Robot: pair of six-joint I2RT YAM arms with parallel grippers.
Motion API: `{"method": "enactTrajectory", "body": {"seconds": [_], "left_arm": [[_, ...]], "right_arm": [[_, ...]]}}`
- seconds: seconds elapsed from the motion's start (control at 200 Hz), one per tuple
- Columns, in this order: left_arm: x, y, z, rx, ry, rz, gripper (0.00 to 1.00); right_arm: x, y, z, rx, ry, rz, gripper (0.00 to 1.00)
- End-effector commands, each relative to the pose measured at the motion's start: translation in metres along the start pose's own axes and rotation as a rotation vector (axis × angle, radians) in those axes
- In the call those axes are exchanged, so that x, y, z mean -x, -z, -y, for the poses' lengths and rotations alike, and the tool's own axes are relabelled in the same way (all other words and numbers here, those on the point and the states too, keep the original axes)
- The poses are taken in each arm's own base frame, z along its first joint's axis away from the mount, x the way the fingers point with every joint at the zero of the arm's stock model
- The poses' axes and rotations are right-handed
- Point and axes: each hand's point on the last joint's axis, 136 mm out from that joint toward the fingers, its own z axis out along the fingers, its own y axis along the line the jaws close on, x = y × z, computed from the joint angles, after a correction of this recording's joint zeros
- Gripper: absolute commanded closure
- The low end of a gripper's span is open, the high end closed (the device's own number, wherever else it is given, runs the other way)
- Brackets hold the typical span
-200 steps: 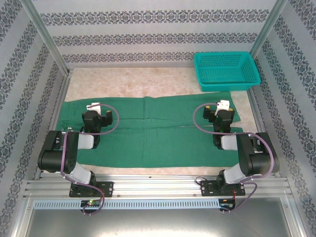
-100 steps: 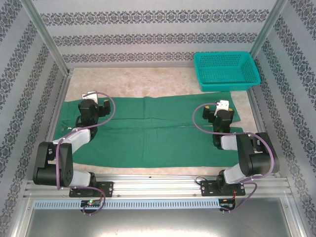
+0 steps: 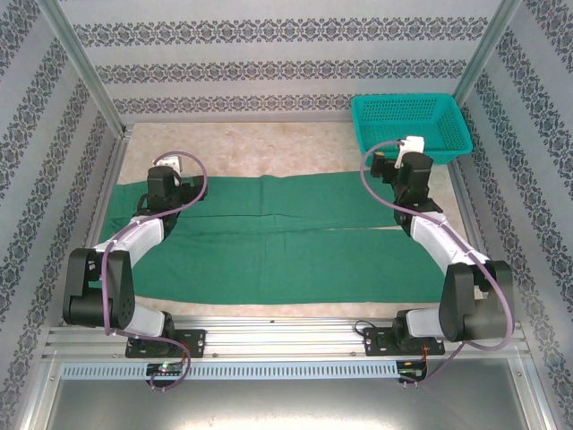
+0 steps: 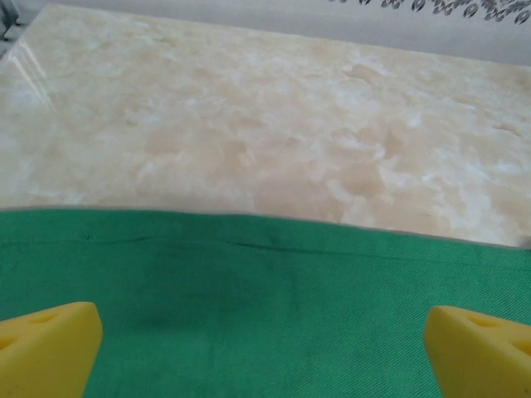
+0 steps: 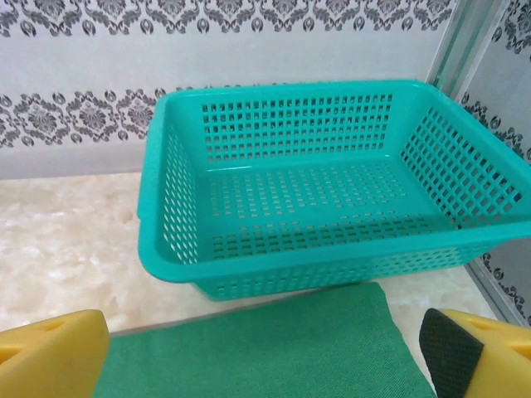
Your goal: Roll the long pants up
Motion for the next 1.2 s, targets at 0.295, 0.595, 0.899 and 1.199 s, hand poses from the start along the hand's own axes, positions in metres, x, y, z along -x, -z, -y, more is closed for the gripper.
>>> {"method": "enactTrajectory", "body": {"seconds": [0.295,0.595,0.899,1.199], "left_arm": [[0.056,-0.001,-0.112,0.379,0.25,-0.099,0.0],[0.009,-0.021,-0.182,0.395,0.586,-0.245,0.0],[-0.026,-0.047,-0.217,0.436,0.689,-0.322,0.0],[-0.017,-0.076,-0.23,0.46,0.686,-0.318,0.0]], "right_arm": [[-0.061,-0.011,0.044,-0.193,-0.109,-0.309,0.02],[-0.098,-0.031,0.08,-0.154,-0.485,-0.443,0.02],[-0.1,-0.026,0.099,-0.166,-0.542,-0.444,0.02],[-0.099,-0.029,0.096,-0.15,-0.542,-0.444,0.02]]}}
